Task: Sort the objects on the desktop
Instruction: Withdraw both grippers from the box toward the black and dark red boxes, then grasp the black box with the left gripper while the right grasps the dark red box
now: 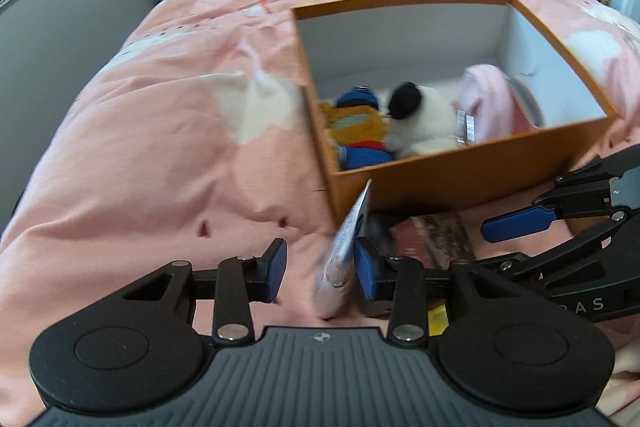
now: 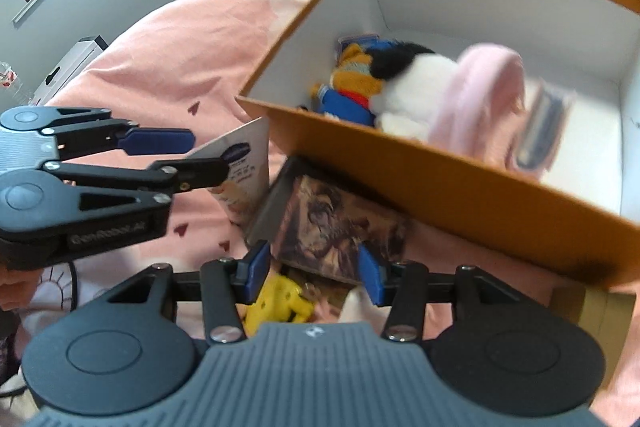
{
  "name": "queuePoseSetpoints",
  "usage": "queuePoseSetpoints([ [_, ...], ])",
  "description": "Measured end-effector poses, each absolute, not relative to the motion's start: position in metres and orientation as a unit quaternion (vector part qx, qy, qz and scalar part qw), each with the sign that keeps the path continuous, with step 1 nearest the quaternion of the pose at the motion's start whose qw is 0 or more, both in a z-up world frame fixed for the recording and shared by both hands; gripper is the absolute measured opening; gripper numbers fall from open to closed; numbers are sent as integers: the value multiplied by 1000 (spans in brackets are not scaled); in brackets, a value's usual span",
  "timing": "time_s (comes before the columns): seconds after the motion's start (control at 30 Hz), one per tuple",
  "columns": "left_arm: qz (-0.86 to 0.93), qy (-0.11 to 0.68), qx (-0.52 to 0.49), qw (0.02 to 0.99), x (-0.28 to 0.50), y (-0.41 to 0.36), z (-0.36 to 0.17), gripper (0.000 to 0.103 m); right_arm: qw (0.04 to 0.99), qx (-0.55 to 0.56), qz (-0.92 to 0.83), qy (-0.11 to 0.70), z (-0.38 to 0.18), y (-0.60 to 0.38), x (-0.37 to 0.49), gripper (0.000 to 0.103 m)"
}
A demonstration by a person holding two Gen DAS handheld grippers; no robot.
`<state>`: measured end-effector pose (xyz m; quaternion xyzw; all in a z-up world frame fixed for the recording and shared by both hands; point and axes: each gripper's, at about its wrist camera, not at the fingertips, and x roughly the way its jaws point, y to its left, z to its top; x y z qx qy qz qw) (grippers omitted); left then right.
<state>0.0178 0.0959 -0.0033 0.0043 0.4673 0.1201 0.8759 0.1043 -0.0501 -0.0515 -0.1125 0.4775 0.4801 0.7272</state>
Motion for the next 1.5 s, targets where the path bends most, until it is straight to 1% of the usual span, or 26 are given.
queuePoseSetpoints([
  [0.17,153,477,-15,865,18,115,-5,42,732,-115,478,471,-53,-33,106,55],
  [0.3,182,490,-18,852,17,126,-10,42,738,-129,465,472,-60,-19,107,55],
  [0.4,164,478,-32,862,13,127,-5,42,738,-137,457,477,-67,-12,109,56],
  [0.47,141,472,-43,869,13,124,-1,42,739,-140,451,480,-73,-9,110,64],
  [0.6,116,481,-59,867,16,118,-7,42,740,-147,442,484,-82,-7,110,71],
  [0.63,114,485,-61,865,17,117,-10,42,741,-151,439,485,-84,-6,110,74],
  [0.7,111,488,-67,863,18,116,-14,42,741,-152,434,489,-88,-8,111,74],
  [0.73,106,489,-72,863,18,116,-15,42,742,-147,433,490,-88,-10,112,71],
  [0.77,98,492,-81,861,19,117,-18,42,742,-139,433,492,-88,-13,113,66],
  [0.8,91,494,-93,859,21,118,-20,43,742,-132,433,494,-86,-16,114,63],
  [0.87,74,500,-120,855,24,121,-26,46,743,-116,434,496,-80,-24,116,50],
  [0.97,65,510,-139,846,30,122,-36,48,746,-101,435,495,-70,-35,117,41],
  [1.03,72,519,-145,840,35,123,-43,49,747,-96,434,494,-66,-41,116,37],
  [1.1,72,523,-149,836,38,122,-48,54,752,-92,430,491,-62,-48,115,36],
  [1.23,59,542,-162,823,42,121,-60,56,760,-73,418,493,-58,-64,118,36],
  [1.3,61,544,-165,821,44,121,-66,62,758,-52,412,502,-58,-73,122,36],
  [1.5,51,539,-170,824,50,119,-74,66,767,-28,397,504,-52,-93,129,36],
])
